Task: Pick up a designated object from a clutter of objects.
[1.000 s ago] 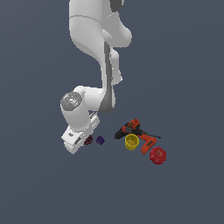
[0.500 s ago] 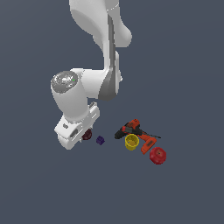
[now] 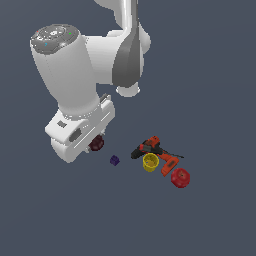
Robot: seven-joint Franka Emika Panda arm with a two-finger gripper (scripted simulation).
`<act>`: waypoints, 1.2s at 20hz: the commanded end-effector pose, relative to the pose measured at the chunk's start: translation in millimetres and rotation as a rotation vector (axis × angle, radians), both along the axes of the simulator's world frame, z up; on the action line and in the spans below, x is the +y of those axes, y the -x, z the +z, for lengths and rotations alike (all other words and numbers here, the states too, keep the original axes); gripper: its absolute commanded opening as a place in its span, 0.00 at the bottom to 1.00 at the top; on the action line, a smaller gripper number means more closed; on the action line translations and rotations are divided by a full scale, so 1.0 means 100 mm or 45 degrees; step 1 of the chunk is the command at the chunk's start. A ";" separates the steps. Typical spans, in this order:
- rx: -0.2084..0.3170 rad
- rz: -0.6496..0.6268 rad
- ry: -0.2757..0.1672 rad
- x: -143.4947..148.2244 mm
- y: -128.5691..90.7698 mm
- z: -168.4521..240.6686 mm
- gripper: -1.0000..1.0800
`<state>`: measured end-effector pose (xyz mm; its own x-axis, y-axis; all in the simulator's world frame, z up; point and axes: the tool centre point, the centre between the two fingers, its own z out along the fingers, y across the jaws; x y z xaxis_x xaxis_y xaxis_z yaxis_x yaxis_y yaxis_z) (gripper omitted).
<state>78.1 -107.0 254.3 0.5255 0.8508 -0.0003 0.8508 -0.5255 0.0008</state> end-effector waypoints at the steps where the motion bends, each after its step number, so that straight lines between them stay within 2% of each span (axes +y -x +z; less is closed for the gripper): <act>1: 0.000 0.000 0.000 0.03 -0.04 0.27 0.00; 13: 0.001 0.000 -0.001 0.16 -0.27 1.37 0.00; 24: 0.001 0.000 -0.001 0.21 -0.38 1.84 0.00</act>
